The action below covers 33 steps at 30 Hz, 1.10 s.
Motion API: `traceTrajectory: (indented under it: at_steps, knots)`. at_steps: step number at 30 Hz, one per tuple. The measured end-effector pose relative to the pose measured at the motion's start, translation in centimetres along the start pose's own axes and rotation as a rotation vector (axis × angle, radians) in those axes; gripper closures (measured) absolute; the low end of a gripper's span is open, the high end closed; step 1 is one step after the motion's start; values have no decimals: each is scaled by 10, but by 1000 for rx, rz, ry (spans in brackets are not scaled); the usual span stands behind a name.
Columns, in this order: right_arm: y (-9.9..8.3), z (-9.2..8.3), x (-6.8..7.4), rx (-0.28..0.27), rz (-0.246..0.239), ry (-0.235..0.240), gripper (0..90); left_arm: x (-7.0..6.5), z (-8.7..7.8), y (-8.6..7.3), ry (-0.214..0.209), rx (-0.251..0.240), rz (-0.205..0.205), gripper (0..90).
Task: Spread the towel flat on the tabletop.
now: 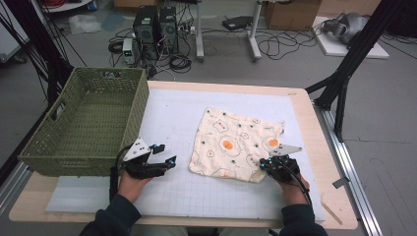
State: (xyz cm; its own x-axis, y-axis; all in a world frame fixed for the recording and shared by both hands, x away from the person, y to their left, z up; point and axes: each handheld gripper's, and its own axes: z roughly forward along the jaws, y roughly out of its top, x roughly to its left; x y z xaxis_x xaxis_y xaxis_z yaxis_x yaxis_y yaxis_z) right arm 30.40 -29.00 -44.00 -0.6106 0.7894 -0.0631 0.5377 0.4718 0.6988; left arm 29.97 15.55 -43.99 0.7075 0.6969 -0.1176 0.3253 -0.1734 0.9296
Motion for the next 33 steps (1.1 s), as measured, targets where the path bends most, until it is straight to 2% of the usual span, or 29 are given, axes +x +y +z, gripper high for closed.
traceTrajectory:
  at_steps: [2, 4, 7, 11, 17, 20, 24, 28, 33]
  knots:
    - [-1, -2, -3, -6, -1, -10, 809, 0, 1, -1, 1, 4, 0, 347]
    - [-1, -5, -3, -28, 6, -27, 694, 0, 2, -1, 1, 9, -2, 347]
    - [0, -10, -5, -110, 26, -61, 476, 1, 4, 0, 1, 19, -9, 346]
    - [1, -15, -7, -157, 45, -90, 353, 1, 14, 3, 29, 40, -20, 344]
    - [0, -22, -11, -201, 75, -119, 309, -3, 36, 17, 24, 86, -7, 349]
    - [0, -24, -13, -206, 87, -118, 308, -6, 54, 26, 9, 111, 1, 350]
    - [0, -26, -13, -215, 89, -122, 309, -7, 80, 38, 11, 148, 9, 380]
    - [0, -26, -13, -217, 91, -118, 309, -4, 103, 46, 44, 171, -10, 428]
    - [-1, -25, -14, -211, 92, -113, 311, -4, 126, 49, 119, 247, 62, 458]
